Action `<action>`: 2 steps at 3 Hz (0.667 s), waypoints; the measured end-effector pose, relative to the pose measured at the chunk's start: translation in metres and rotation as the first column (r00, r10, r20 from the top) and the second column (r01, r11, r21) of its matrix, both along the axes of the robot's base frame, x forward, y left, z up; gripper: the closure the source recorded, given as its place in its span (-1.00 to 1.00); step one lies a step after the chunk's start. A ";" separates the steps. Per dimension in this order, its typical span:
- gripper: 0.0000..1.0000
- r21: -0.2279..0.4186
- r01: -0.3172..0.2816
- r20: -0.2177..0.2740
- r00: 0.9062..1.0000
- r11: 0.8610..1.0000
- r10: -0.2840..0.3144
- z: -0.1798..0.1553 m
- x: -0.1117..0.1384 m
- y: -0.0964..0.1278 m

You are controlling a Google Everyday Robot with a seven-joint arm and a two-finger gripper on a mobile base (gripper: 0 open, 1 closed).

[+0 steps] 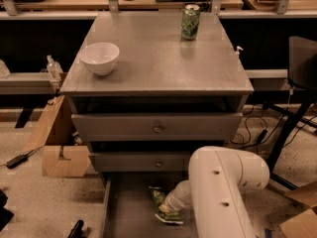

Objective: Pick green jalapeno chip bag from bottom drawer and place on counter

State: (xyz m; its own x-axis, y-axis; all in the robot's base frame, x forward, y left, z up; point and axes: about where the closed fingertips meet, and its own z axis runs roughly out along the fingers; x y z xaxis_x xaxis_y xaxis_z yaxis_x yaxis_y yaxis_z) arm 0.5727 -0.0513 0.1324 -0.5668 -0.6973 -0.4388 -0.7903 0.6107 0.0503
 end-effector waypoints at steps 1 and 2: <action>1.00 0.036 0.023 0.147 0.989 0.999 -0.028 0.070 0.002 -0.003; 1.00 0.078 0.071 0.310 0.946 0.994 -0.092 0.167 -0.002 -0.027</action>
Offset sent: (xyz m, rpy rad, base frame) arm -0.1783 -0.0719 0.2385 0.0875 -0.2948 -0.0579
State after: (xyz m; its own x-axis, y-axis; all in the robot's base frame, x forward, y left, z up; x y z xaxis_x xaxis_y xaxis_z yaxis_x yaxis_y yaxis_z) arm 0.5704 -0.0781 0.2992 -0.4479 -0.6187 -0.6455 -0.7202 0.6775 -0.1496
